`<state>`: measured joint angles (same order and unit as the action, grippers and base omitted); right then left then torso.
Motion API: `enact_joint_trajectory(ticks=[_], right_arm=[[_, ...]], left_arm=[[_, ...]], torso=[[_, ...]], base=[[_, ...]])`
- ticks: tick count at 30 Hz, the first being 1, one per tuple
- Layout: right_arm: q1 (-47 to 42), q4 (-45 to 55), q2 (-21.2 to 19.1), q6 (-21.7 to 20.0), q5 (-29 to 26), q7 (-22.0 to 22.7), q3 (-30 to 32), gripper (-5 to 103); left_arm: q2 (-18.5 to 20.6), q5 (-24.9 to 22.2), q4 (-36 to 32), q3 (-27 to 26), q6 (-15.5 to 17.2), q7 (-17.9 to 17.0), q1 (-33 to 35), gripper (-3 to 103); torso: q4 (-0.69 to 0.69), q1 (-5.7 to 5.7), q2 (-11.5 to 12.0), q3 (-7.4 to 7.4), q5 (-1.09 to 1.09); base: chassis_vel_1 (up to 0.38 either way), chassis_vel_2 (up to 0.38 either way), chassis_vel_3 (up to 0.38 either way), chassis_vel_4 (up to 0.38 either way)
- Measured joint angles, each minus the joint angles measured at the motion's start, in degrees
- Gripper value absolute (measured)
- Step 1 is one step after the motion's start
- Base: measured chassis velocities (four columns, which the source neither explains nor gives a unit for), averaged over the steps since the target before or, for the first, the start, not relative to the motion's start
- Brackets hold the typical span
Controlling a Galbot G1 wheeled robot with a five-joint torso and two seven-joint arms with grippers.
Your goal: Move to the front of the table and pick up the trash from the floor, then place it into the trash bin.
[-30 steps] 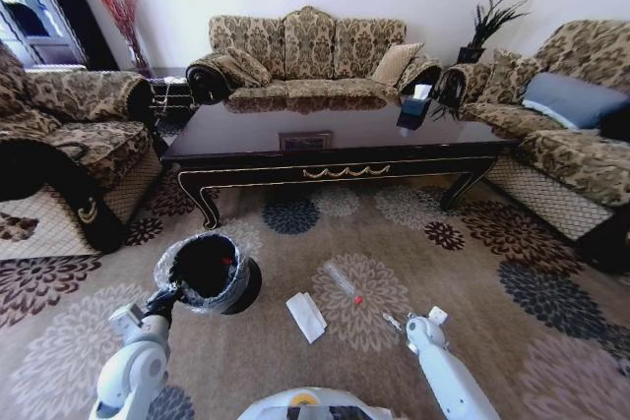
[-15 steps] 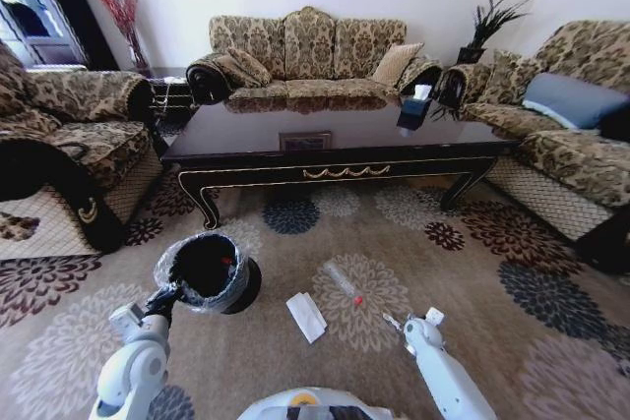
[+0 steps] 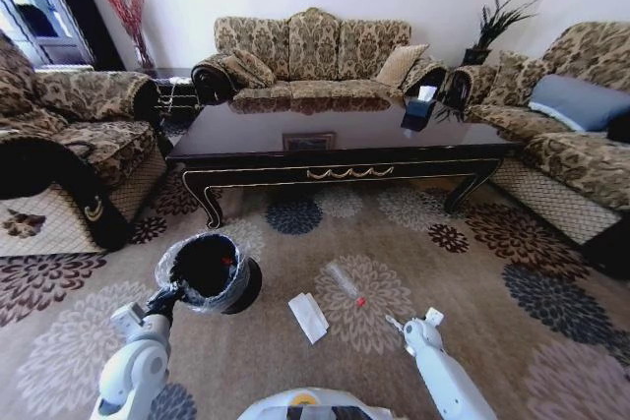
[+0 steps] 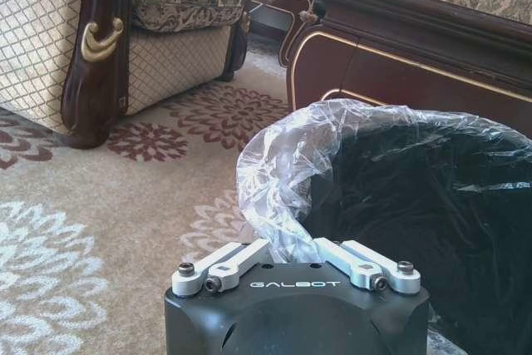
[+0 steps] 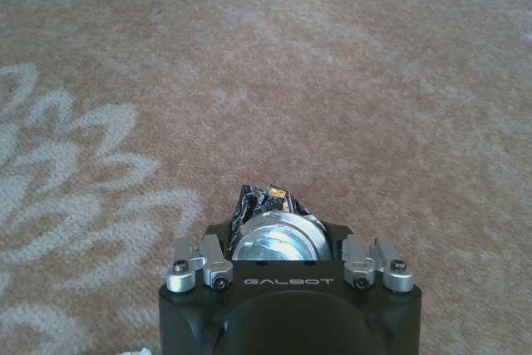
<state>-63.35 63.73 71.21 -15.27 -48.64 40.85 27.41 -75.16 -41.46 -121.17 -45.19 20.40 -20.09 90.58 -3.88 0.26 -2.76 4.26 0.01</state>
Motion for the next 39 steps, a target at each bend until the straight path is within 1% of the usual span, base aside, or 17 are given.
enact_joint_trajectory(ticks=[4, 6, 7, 11, 14, 16, 19, 22, 24, 25, 26, 28, 30, 31, 34, 35, 39], right_arm=[[-0.6, 1.2, -0.1, -0.3, 0.0, 0.3, 0.1, 58], [-1.3, 2.5, -0.4, -0.6, -0.2, 0.7, 0.1, 58], [-1.8, 3.8, -0.5, -0.9, -0.5, 0.9, 0.1, 58], [-2.7, 6.9, -1.0, -1.2, -1.2, 1.3, 0.1, 57], [-4.9, 13.7, -1.6, -1.8, -2.2, 2.2, -0.5, 57], [-5.3, 14.8, -1.7, -1.9, -2.4, 2.4, -0.6, 57], [-7.8, 24.4, -3.2, -2.7, -3.5, 3.3, -2.5, 57], [-8.5, 28.2, -4.5, -3.0, -3.8, 3.1, -3.5, 57], [-9.3, 36.7, -8.4, -3.7, -5.3, 3.0, -6.3, 57], [-9.3, 39.2, -10.0, -3.9, -6.0, 3.1, -7.5, 57], [-9.3, 39.2, -10.0, -3.9, -6.0, 3.1, -7.5, 57], [-8.6, 45.3, -14.4, -4.4, -7.4, 3.3, -10.9, 57], [-8.3, 46.7, -15.4, -4.4, -7.6, 3.0, -11.8, 57], [-7.2, 49.9, -18.2, -4.3, -7.9, 1.6, -14.1, 57], [-3.9, 55.2, -24.0, -2.5, -8.0, -4.1, -18.8, 57], [-3.9, 55.2, -24.0, -2.5, -8.0, -4.1, -18.8, 57], [3.2, 58.9, -30.5, 1.6, -7.2, -11.7, -26.3, 57]], left_arm=[[0.0, 0.0, 0.1, 0.0, 0.0, 0.0, 0.0, 3], [0.1, 0.0, 0.3, 0.0, -0.1, 0.0, 0.0, 3], [0.1, 0.0, 0.3, 0.1, -0.1, 0.0, 0.0, 3], [0.2, 0.0, 0.3, 0.1, -0.1, 0.0, -0.1, 3], [0.2, -0.1, 0.4, 0.2, -0.1, 0.1, -0.1, 3], [0.2, -0.1, 0.4, 0.2, -0.1, 0.1, -0.1, 3], [0.0, 0.0, 0.4, 0.9, -0.2, 0.0, -0.2, 3], [0.0, 0.2, 0.4, 1.1, -0.2, 0.0, -0.2, 3], [0.0, 0.4, 0.0, 1.5, -0.2, 0.0, -0.1, 3], [0.1, 0.4, -0.3, 1.6, -0.2, 0.0, -0.1, 3], [0.1, 0.4, -0.3, 1.6, -0.2, 0.0, -0.1, 3], [0.4, 0.4, -0.8, 1.9, -0.2, 0.0, 0.2, 3], [0.5, 0.4, -0.9, 2.0, -0.2, 0.0, 0.2, 3], [0.9, 0.4, -0.9, 2.3, -0.2, 0.0, 0.4, 3], [1.6, 1.4, -0.6, 3.1, -0.1, 0.2, 0.7, 3], [1.6, 1.4, -0.6, 3.1, -0.1, 0.2, 0.7, 3], [2.3, 2.4, -0.7, 4.8, 0.1, 0.6, 0.7, 3]], torso=[[-0.02, 0.00, 0.0, 0.01, -0.01], [-0.12, 0.00, 0.0, 0.02, -0.03], [-0.13, 0.00, 0.0, 0.02, -0.03], [-0.08, 0.00, 0.0, 0.02, -0.02], [-0.04, 0.00, 0.0, 0.02, -0.01], [-0.04, 0.01, 0.0, 0.02, -0.02], [-0.03, 0.00, 0.0, 0.01, 0.01], [-0.02, 0.00, 0.0, 0.00, -0.01], [-0.01, 0.00, 0.0, 0.01, -0.02], [-0.01, 0.00, 0.0, 0.00, -0.03], [-0.01, 0.00, 0.0, 0.00, -0.03], [-0.03, 0.00, 0.0, 0.01, -0.01], [-0.02, 0.00, 0.0, 0.00, 0.00], [-0.02, 0.00, 0.0, 0.00, -0.01], [0.00, 0.00, 0.0, 0.00, -0.02], [0.00, 0.00, 0.0, 0.00, -0.02], [-0.01, 0.01, 0.0, 0.00, -0.02]], base=[[0.000, 0.000, 0.000, 0.000], [0.000, 0.000, 0.000, 0.000], [0.000, 0.000, 0.000, 0.000], [0.000, 0.000, 0.000, 0.000], [0.000, 0.000, 0.000, 0.000], [0.000, 0.000, 0.000, 0.000], [0.000, 0.000, 0.000, 0.000], [0.000, 0.000, 0.000, 0.000], [0.000, 0.000, 0.000, 0.000], [0.000, 0.000, 0.000, 0.000], [0.000, 0.000, 0.000, 0.000], [0.000, 0.000, 0.000, 0.000], [0.000, 0.000, 0.000, 0.000], [0.000, 0.000, 0.000, 0.000], [0.000, 0.000, 0.000, 0.000], [0.000, 0.000, 0.000, 0.000], [0.000, 0.000, 0.000, 0.000]])
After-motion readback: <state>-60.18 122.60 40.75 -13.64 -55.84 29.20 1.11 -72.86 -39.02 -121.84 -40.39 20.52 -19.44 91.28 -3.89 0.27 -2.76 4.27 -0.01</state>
